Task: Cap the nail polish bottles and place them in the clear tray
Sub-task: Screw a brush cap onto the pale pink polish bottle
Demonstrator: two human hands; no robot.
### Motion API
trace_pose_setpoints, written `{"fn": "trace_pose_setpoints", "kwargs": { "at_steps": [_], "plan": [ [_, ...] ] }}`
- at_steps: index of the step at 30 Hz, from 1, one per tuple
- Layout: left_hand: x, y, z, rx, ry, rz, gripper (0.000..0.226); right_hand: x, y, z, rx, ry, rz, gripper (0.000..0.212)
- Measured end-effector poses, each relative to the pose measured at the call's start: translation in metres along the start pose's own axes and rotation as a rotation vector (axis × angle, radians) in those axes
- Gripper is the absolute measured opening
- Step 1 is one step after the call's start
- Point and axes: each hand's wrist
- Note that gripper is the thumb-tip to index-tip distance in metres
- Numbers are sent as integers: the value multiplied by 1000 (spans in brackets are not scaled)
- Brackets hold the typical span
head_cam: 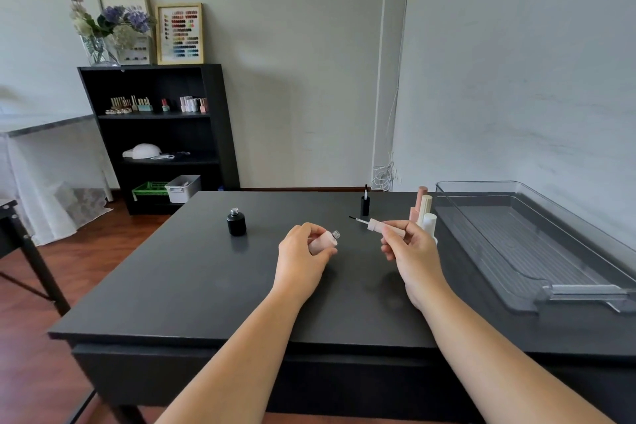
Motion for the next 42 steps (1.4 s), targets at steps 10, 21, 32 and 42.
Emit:
{"fn": "trace_pose_setpoints", "kwargs": {
  "at_steps": [10,21,32,42],
  "plan": [
    [2,2,-2,-44,-15,15,23,-2,2,-2,36,-2,-140,16],
    [2,4,-2,-96,-42,55,25,-4,1,-5,106,-71,-258,8],
    [3,7,-3,-156,-107,89,25,-5,7,-1,150,-204,-532,27],
    [4,7,-3,-137,-107,82,25,-4,5,-2,90,-244,-457,14]
  ]
}}
Point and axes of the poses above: each hand's wrist, its own z-axis towards the middle knuckle, its own x-axis out of the back of the hand, y = z × x, and after that the axes turned 6 degrees about z, right-handed
